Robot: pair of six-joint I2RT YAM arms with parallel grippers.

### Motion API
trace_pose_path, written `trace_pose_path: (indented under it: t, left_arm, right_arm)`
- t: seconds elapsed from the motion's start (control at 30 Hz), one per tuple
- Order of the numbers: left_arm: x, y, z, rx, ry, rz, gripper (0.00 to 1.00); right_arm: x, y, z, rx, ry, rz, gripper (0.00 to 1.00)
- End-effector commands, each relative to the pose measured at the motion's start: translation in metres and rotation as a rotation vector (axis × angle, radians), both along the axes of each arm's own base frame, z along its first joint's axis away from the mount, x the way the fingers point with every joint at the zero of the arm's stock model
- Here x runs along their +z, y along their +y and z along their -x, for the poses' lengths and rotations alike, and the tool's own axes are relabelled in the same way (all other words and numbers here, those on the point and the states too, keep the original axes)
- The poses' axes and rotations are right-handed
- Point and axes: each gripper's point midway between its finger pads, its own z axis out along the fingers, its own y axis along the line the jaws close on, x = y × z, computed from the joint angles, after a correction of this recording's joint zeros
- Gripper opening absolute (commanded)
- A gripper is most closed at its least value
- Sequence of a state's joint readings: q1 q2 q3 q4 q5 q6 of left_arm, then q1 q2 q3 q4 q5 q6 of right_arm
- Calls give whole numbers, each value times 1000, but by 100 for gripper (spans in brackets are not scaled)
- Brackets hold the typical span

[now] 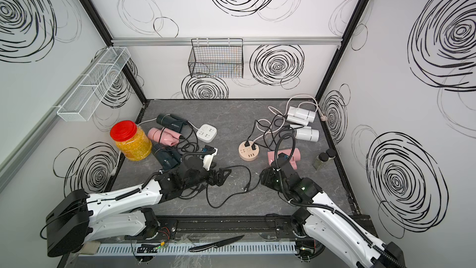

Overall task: Charge the blow dryers
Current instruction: Pick up the plug from the center of the board.

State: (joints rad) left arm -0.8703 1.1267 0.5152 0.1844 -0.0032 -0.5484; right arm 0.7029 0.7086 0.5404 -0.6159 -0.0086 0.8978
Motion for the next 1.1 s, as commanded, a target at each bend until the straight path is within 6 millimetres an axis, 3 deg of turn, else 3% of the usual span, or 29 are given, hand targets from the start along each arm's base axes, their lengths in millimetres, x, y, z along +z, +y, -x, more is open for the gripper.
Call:
trace_pose_path:
  t: [0.0,0.1,0.17,0.37,0.6,1.07]
  left_arm:
    - [20,11,-7,30,-47,99,99]
    - [25,28,-6,57,-91,128,99]
    - [28,37,-6,72,-119,133,99]
    - [27,47,3,54,-155,130,99]
    - [7,37,9,6,-110,135,99]
    - [-5,25,5,-24,-102,128,99]
  right_arm:
    - [13,4,12,48,5,54,48]
    - [28,29,12,125,-31,43,46]
    - [24,39,8,137,-11,79,45]
    - [-14,61,-7,95,128,152,39]
    - [-61,64,-14,55,255,210,36]
    - [-99,65,-7,58,356,276,31]
